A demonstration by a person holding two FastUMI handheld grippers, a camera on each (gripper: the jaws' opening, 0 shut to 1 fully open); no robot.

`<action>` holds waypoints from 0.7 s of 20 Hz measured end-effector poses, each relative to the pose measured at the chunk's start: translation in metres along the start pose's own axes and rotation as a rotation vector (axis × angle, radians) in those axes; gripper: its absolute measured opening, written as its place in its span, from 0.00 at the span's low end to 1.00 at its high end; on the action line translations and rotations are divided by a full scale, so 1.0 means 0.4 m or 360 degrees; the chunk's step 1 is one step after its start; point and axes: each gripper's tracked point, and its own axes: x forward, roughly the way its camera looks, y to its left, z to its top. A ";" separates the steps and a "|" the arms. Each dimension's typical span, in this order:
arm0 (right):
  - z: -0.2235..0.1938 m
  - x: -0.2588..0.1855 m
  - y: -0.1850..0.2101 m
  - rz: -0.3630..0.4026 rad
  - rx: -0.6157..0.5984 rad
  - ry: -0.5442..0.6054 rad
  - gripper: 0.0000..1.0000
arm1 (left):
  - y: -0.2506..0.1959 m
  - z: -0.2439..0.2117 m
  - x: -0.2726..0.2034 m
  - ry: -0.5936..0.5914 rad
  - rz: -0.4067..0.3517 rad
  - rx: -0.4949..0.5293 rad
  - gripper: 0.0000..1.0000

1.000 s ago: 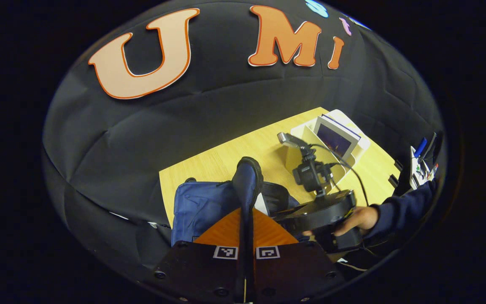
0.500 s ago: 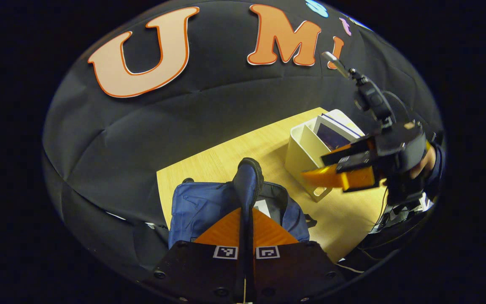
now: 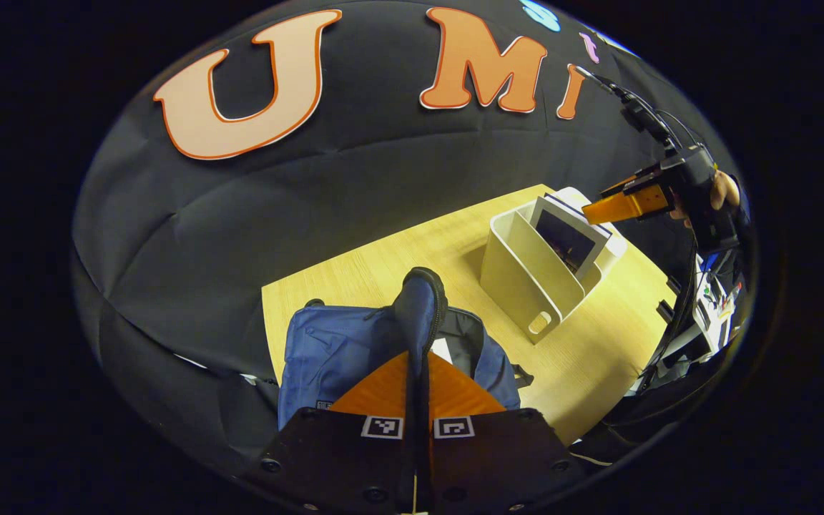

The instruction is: Open the schoolbag, grab two books from the bookshelf and put them into the schoolbag.

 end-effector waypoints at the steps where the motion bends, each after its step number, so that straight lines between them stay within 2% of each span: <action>1: -0.009 0.022 -0.033 -0.0044 -0.0021 0.0058 0.98 | 0.001 -0.002 0.005 0.0000 -0.0001 -0.0011 0.02; 4: -0.043 0.120 -0.104 -0.0112 -0.0037 0.0237 0.98 | -0.003 -0.018 0.014 0.0005 -0.0012 -0.0052 0.01; 6: -0.062 0.174 -0.110 -0.0081 -0.0016 0.0360 0.98 | -0.003 -0.028 0.020 0.0019 -0.0009 -0.0070 0.01; 8: -0.070 0.217 -0.111 -0.0054 -0.0015 0.0452 0.94 | 0.002 -0.032 0.024 0.0026 0.0000 -0.0082 0.02; 9: -0.075 0.227 -0.114 -0.0058 -0.0023 0.0496 0.77 | 0.003 -0.031 0.023 0.0026 0.0004 -0.0086 0.02; 10: -0.090 0.246 -0.111 -0.0070 -0.0017 0.0549 0.81 | 0.005 -0.036 0.025 0.0029 0.0005 -0.0089 0.01; 11: -0.099 0.242 -0.108 -0.0074 -0.0020 0.0601 0.75 | 0.006 -0.034 0.028 0.0032 0.0009 -0.0095 0.01; 13: -0.111 0.260 -0.079 -0.0008 0.0053 0.0662 0.42 | 0.006 -0.034 0.031 0.0037 0.0013 -0.0104 0.02; 14: -0.102 0.250 -0.079 -0.0020 0.0072 0.0669 0.38 | 0.007 -0.036 0.031 0.0041 0.0011 -0.0108 0.02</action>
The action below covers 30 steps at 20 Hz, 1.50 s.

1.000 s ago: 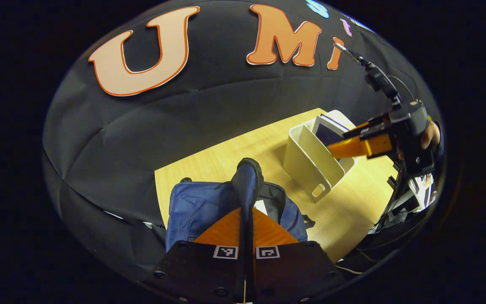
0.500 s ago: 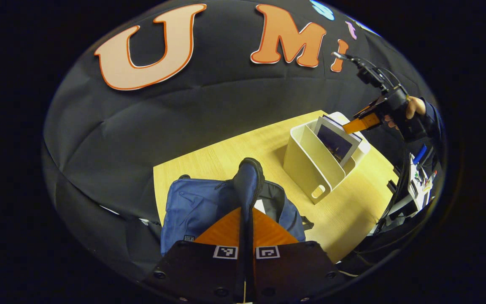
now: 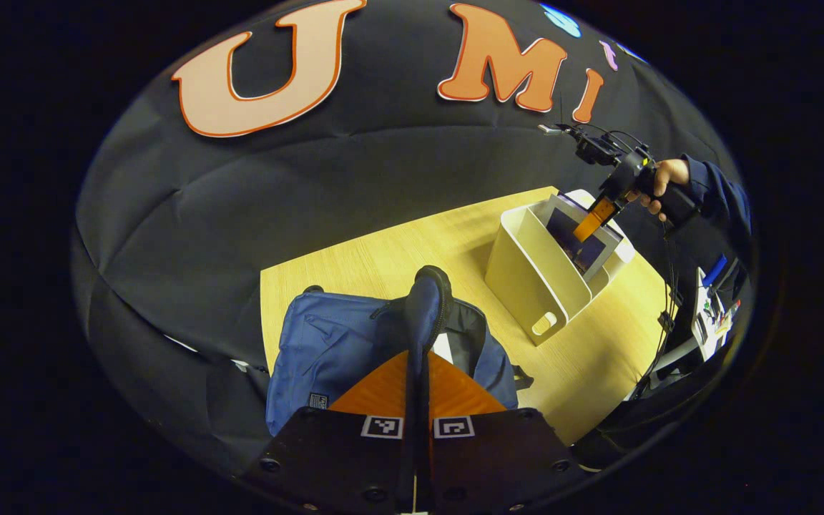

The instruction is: Open the schoolbag, grab two books from the bookshelf and put them into the schoolbag.

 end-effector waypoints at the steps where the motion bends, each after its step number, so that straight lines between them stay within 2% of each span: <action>1: 0.000 -0.010 -0.001 0.0000 0.0015 0.0007 0.41 | 0.000 0.001 -0.001 0.0000 0.0001 -0.0002 0.02; 2: 0.002 -0.031 -0.005 0.0014 0.0029 0.0007 0.32 | 0.000 0.000 -0.001 -0.0002 -0.0001 -0.0002 0.02; 3: 0.002 -0.059 0.000 0.0046 0.0046 -0.0003 0.30 | 0.000 0.000 -0.001 -0.0004 0.0001 -0.0003 0.02; 11: 0.016 -0.385 -0.021 0.0213 0.0109 -0.0328 0.28 | 0.007 0.002 -0.003 -0.0013 0.0004 0.0016 0.02; 16: -0.040 -0.470 0.016 0.0371 0.0187 -0.0450 0.28 | 0.007 0.000 -0.009 -0.0014 0.0002 0.0015 0.02; 20: -0.100 -0.468 0.129 0.0642 0.0254 -0.0448 0.28 | 0.001 0.001 -0.011 -0.0021 0.0005 0.0001 0.02; 24: -0.149 -0.406 0.248 0.0886 0.0291 -0.0432 0.28 | -0.009 -0.002 -0.014 -0.0038 0.0017 -0.0045 0.02; 30: -0.203 -0.269 0.444 0.1151 0.0359 -0.0334 0.27 | -0.027 -0.005 -0.018 -0.0060 0.0021 -0.0121 0.02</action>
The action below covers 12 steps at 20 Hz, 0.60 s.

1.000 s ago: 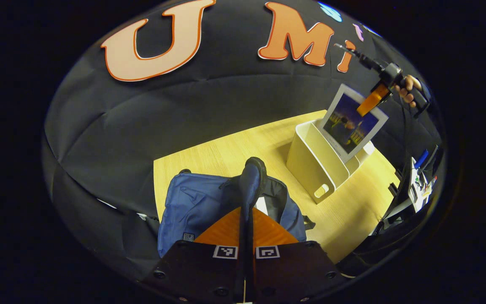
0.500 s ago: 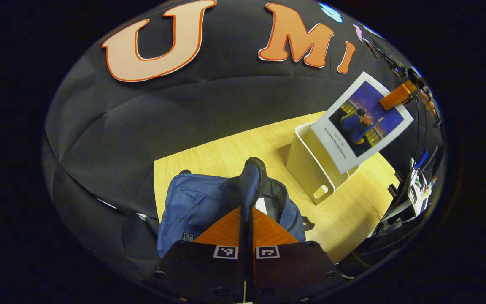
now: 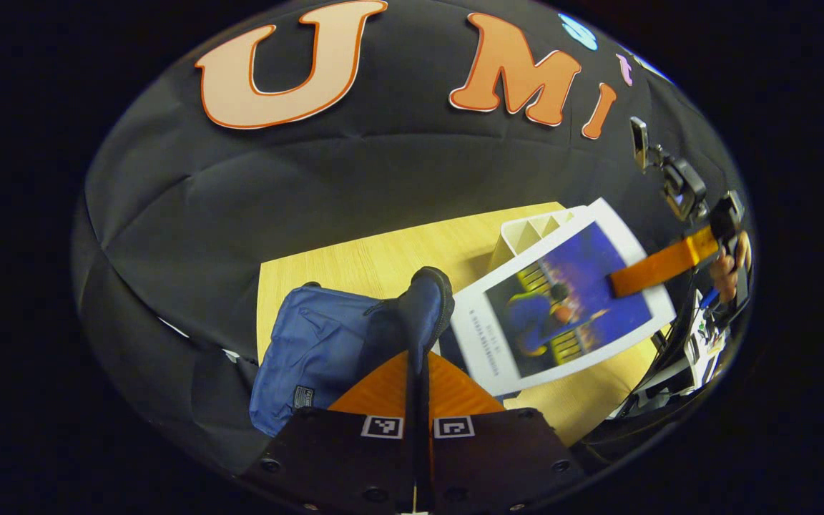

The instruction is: Open the schoolbag, grab two books from the bookshelf and put them into the schoolbag.

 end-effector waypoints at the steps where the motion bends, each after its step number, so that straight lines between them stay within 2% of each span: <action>1: -0.017 0.042 0.008 0.0028 0.0024 0.0013 0.27 | -0.001 0.003 -0.006 0.0001 0.0006 0.0008 0.02; 3: -0.046 0.109 0.026 0.0101 0.0053 0.0004 0.27 | 0.001 0.009 -0.009 0.0001 0.0020 0.0022 0.02; 8: -0.087 0.276 0.044 0.0155 0.0168 -0.0016 0.27 | -0.011 0.014 -0.017 -0.0001 0.0018 0.0033 0.02; 12: -0.097 0.390 0.094 0.0315 0.0333 -0.0048 0.27 | -0.035 0.029 -0.030 -0.0022 -0.0004 0.0101 0.02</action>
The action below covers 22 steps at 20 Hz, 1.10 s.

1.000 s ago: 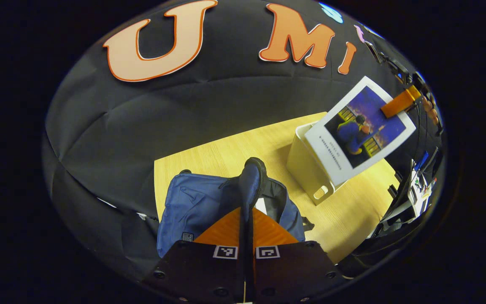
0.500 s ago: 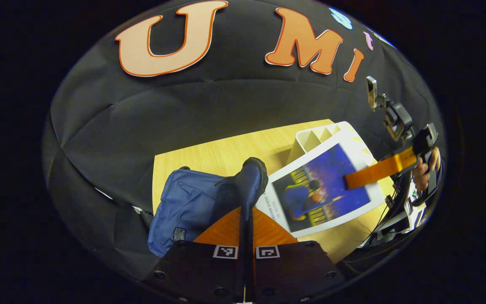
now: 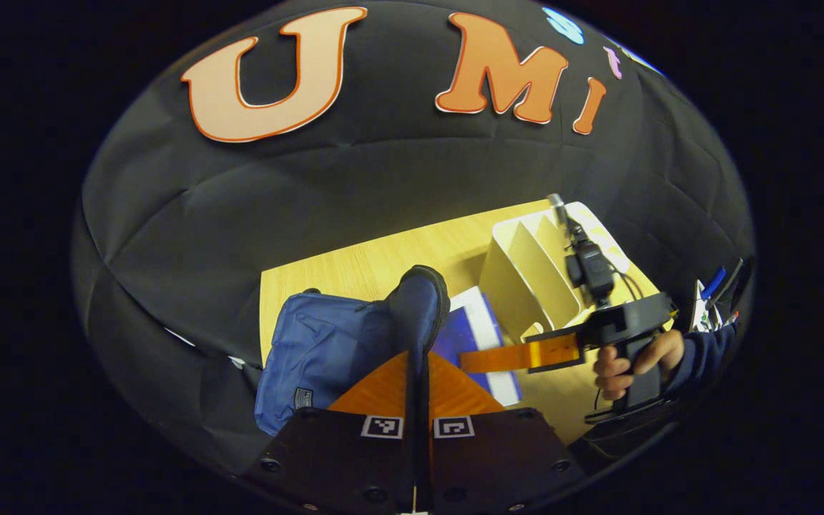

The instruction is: Open the schoolbag, grab two books from the bookshelf and put them into the schoolbag.

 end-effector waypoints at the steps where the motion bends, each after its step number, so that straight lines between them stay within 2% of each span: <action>1: -0.007 0.005 0.002 0.0037 0.0023 -0.0009 0.27 | -0.004 0.003 -0.005 0.0000 0.0000 0.0017 0.02; 9: -0.047 0.134 0.017 0.0183 0.0073 -0.0061 0.27 | -0.026 -0.001 0.016 0.0020 -0.0064 0.0036 0.01; 10: -0.063 0.154 0.017 0.0164 0.0078 -0.0035 0.28 | -0.031 -0.008 0.021 0.0031 -0.0071 0.0043 0.01; 12: -0.091 0.159 -0.021 0.0005 0.0003 0.0014 0.36 | -0.020 -0.015 0.036 0.0038 -0.0045 0.0058 0.01; 13: -0.080 0.146 -0.038 -0.0072 -0.0091 0.0002 0.34 | -0.020 -0.018 0.040 0.0040 -0.0044 0.0044 0.01; 14: -0.086 0.129 -0.058 -0.0141 -0.0185 0.0025 0.54 | -0.019 -0.026 0.045 0.0046 -0.0047 0.0023 0.01; 17: -0.014 0.032 -0.065 -0.0292 -0.0456 -0.0051 0.77 | -0.022 -0.038 0.057 0.0039 -0.0062 -0.0039 0.02; 18: 0.030 -0.018 -0.071 -0.0351 -0.0551 -0.0120 0.96 | -0.033 -0.045 0.063 0.0038 -0.0064 -0.0045 0.02; 22: 0.189 -0.254 -0.064 -0.0494 -0.0770 -0.0439 0.97 | -0.075 -0.063 0.094 0.0034 -0.0034 -0.0005 0.08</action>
